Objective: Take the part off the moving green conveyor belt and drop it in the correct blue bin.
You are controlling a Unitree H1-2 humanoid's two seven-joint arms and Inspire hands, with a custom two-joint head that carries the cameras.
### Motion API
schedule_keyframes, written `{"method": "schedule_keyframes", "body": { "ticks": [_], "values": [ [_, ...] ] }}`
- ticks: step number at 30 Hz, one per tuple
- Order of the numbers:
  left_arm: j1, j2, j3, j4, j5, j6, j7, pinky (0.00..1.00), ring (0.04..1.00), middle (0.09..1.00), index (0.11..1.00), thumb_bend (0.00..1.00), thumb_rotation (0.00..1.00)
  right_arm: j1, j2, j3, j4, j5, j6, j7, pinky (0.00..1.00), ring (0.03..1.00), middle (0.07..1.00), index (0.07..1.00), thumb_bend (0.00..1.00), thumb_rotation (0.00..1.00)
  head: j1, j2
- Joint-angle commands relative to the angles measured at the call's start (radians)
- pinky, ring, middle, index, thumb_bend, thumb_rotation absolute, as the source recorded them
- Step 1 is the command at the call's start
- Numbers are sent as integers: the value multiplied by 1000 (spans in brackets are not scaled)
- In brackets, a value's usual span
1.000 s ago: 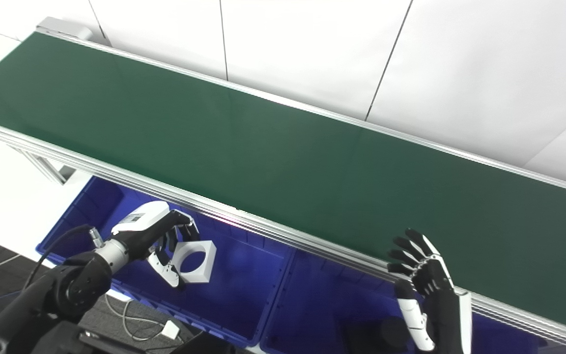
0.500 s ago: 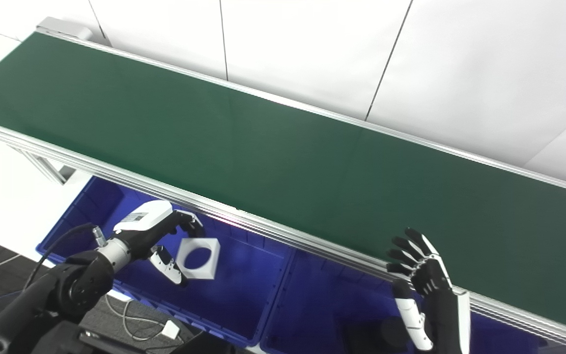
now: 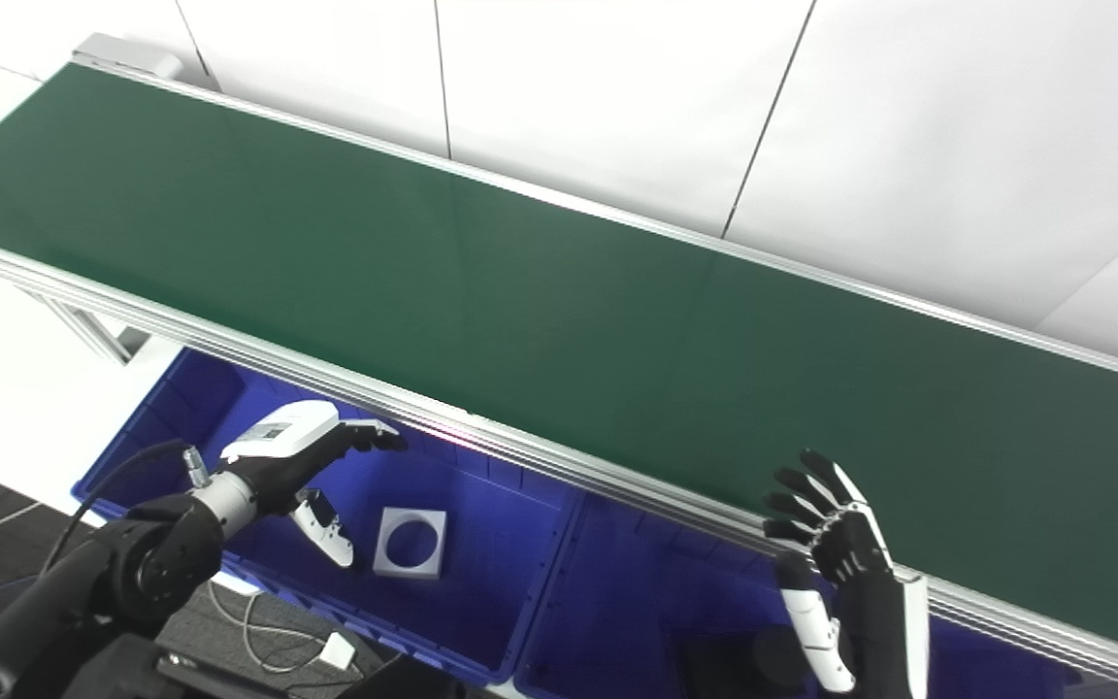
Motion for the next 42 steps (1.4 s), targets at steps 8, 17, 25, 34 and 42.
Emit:
{"method": "schedule_keyframes", "body": {
  "ticks": [8, 17, 25, 34, 42],
  "values": [
    [10, 40, 53, -181, -71, 41, -74, 685, 773, 782, 763, 865, 0, -2, 9, 2, -24, 3, -33, 3, 606, 702, 773, 841, 639, 755, -22, -12],
    [13, 89, 145, -389, -302, 88, -191, 543, 645, 709, 737, 913, 231, 1, 18, 8, -6, -9, -49, 0, 605, 702, 771, 839, 649, 759, -66, -42],
    [5, 87, 190, -463, -489, 70, -197, 562, 657, 729, 743, 921, 432, 5, 29, 14, 13, -12, -64, -5, 609, 705, 769, 835, 643, 737, -103, -73],
    [-13, -80, 158, -364, -675, -67, -111, 673, 740, 774, 772, 883, 587, 2, 44, 21, 51, -30, -93, -13, 609, 699, 766, 833, 616, 697, -155, -128],
    [-58, -198, 85, -180, -767, -178, -100, 750, 784, 809, 834, 899, 616, -2, 58, 33, 102, -44, -146, -20, 603, 701, 768, 834, 588, 673, -211, -181]
  ]
}}
